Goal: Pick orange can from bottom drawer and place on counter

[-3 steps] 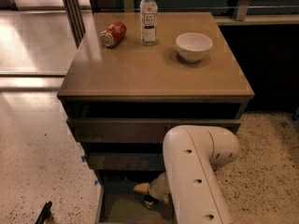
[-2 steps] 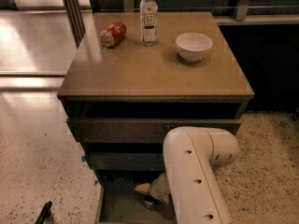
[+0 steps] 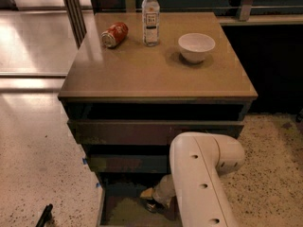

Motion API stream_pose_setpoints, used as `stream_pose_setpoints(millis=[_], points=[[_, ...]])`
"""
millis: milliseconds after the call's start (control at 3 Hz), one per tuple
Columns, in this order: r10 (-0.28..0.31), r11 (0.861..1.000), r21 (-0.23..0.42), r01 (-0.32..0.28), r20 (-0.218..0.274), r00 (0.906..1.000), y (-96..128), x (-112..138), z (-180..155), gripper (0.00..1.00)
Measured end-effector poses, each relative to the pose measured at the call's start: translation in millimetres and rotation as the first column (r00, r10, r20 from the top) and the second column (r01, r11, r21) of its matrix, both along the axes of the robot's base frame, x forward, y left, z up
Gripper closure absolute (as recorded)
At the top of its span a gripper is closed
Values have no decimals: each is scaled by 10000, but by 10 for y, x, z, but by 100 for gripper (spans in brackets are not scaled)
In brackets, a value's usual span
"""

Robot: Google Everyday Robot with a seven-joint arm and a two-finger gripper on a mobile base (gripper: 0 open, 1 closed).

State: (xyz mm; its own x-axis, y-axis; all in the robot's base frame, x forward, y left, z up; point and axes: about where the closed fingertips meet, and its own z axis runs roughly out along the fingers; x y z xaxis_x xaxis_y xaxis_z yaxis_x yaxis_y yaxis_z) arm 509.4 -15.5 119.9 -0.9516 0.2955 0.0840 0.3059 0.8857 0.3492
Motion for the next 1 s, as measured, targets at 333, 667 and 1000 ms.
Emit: stream_pose_setpoints(millis=[333,667,1000], points=[[35,10000,-28,-35,-64,10000,-5,-6,-7,42],[35,10000,-28,-35,-64,10000,-5,-6,-7,64],[35,10000,-28,-36,-65,10000,-5,-6,-7,88]])
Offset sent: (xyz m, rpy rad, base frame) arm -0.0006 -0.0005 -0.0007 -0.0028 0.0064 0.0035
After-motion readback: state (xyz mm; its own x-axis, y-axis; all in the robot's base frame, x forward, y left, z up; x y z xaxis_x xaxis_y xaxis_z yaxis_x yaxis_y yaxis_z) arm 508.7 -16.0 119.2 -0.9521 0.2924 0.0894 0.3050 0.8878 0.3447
